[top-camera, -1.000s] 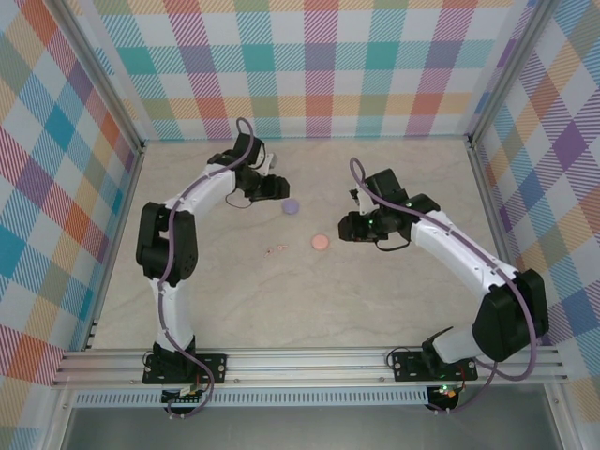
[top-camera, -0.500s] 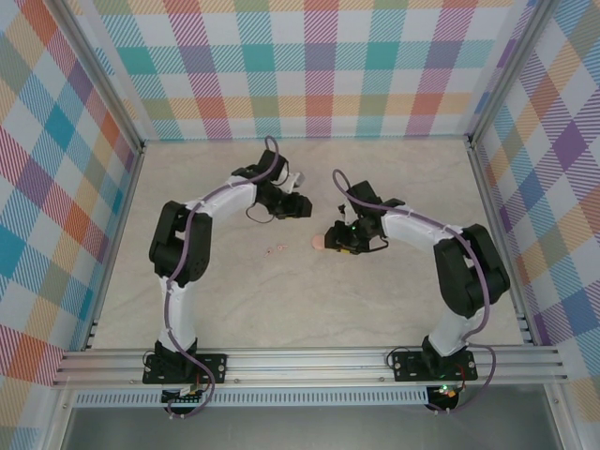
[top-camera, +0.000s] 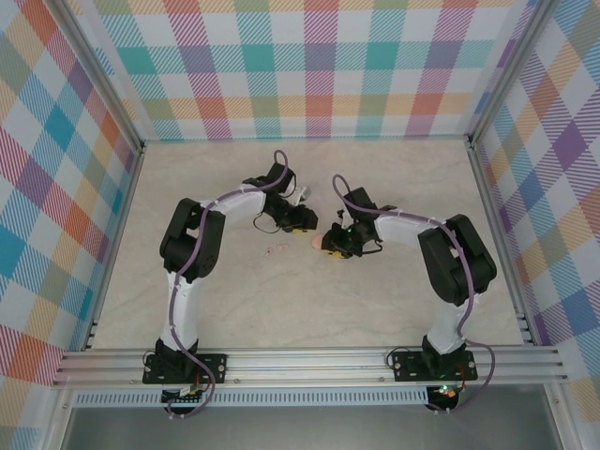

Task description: Insert wireless bluetooth earbuds into charging case

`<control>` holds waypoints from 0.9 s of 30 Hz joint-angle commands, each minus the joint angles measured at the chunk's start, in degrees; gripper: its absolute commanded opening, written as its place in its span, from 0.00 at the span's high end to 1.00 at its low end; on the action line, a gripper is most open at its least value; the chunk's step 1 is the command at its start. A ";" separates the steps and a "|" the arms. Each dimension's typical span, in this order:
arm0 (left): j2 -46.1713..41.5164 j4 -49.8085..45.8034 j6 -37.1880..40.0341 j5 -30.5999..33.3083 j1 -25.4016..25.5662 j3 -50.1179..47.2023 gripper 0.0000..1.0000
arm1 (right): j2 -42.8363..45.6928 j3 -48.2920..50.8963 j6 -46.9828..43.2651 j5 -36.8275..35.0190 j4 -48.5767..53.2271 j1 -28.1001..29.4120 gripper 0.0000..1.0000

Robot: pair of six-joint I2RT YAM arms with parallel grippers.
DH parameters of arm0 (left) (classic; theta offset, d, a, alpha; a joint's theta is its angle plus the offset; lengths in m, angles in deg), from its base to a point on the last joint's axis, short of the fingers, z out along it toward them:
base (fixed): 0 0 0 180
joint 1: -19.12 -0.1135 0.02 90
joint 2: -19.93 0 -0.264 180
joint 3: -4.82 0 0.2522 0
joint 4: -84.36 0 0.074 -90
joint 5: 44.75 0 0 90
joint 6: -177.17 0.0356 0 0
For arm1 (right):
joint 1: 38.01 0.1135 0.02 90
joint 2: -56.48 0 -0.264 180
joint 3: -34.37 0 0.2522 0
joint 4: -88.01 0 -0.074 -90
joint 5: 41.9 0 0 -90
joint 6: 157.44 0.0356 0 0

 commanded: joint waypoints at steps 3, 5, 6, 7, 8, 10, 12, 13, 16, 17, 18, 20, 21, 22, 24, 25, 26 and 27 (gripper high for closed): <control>0.01 1.24 -1.54 -2.41 0.33 -2.40 0.59 | -2.03 -2.53 0.25 -0.07 0.37 -0.21 0.75; -0.41 2.19 -2.09 -2.64 0.32 -3.54 0.59 | -2.49 -3.35 -0.22 -0.63 1.21 -0.21 0.75; -0.59 2.82 -2.47 -2.81 0.36 -4.13 0.59 | -2.73 -3.89 -0.58 -1.01 1.87 -0.21 0.76; -0.74 3.62 -3.04 -3.05 0.34 -4.70 0.59 | -2.93 -4.31 -0.80 -1.19 2.42 -0.21 0.76; -0.90 4.58 -3.60 -3.60 0.41 -5.46 0.59 | -3.13 -4.82 -1.15 -1.52 2.94 -0.21 0.76; -1.17 6.01 -4.53 -4.57 0.42 -6.67 0.59 | -3.23 -5.43 -1.68 -1.95 3.80 -0.20 0.76; -1.68 6.92 -5.00 -4.37 0.50 -7.68 0.59 | -3.23 -5.87 -2.17 -2.42 4.63 -0.20 0.76; -1.95 7.23 -5.29 -4.35 0.51 -8.20 0.60 | -3.28 -6.05 -2.42 -2.74 5.08 -0.17 0.76; -2.80 7.90 -5.78 -4.33 0.47 -9.17 0.60 | -3.23 -6.67 -3.16 -3.97 6.28 -0.21 0.76; -3.14 7.95 -5.98 -4.43 0.46 -9.49 0.60 | -3.23 -6.89 -3.42 -4.50 6.86 -0.19 0.76; -3.52 8.18 -6.06 -4.43 0.50 -9.79 0.60 | -3.24 -7.08 -3.72 -4.81 7.26 -0.21 0.77; -4.19 8.24 -6.30 -4.48 0.51 -10.21 0.60 | -3.06 -7.21 -3.94 -5.33 7.74 -0.21 0.77; -4.58 8.22 -6.34 -4.37 0.50 -10.33 0.60 | -2.85 -7.25 -4.11 -5.45 7.90 -0.20 0.77; -4.96 8.21 -6.41 -4.30 0.50 -10.43 0.60 | -2.63 -7.21 -4.18 -5.38 7.91 -0.21 0.77; -5.87 8.29 -6.56 -3.74 0.51 -10.71 0.60 | -1.83 -7.03 -4.36 -4.69 7.52 -0.21 0.77; -6.29 8.30 -6.77 -3.46 0.50 -10.83 0.59 | -1.34 -6.73 -4.46 -4.29 7.10 -0.19 0.76; -6.57 8.38 -6.91 -3.34 0.33 -10.68 0.57 | -0.80 -6.31 -4.38 -3.93 6.56 -0.21 0.76; -6.67 8.60 -7.25 -3.37 0.25 -10.66 0.57 | -0.24 -5.89 -4.02 -3.66 5.95 -0.17 0.76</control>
